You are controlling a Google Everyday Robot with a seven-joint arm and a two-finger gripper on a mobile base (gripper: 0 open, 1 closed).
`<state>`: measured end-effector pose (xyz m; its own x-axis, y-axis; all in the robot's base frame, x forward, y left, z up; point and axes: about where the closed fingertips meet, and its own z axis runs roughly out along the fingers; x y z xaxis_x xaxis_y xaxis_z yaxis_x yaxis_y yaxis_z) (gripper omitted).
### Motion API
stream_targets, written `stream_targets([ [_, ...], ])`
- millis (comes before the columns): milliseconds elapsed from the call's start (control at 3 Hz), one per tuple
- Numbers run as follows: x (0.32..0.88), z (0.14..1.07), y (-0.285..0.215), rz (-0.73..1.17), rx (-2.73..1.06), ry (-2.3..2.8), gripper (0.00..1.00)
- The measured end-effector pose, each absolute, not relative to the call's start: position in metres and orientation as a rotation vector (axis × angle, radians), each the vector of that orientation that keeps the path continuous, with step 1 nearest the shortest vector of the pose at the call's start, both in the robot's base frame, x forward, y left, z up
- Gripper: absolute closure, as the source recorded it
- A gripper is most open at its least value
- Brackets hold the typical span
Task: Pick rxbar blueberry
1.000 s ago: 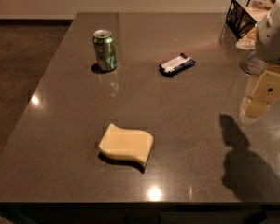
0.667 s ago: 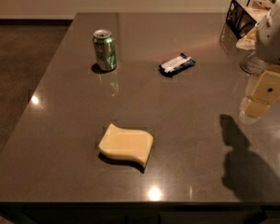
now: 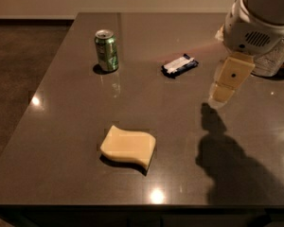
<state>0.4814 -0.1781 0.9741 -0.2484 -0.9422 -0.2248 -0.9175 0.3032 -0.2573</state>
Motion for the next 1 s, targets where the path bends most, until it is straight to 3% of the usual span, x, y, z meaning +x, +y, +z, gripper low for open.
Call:
stream_targets([
  [1000, 0.607, 0.955, -0.165, -0.163, -1.943, 2.175, 0.00],
])
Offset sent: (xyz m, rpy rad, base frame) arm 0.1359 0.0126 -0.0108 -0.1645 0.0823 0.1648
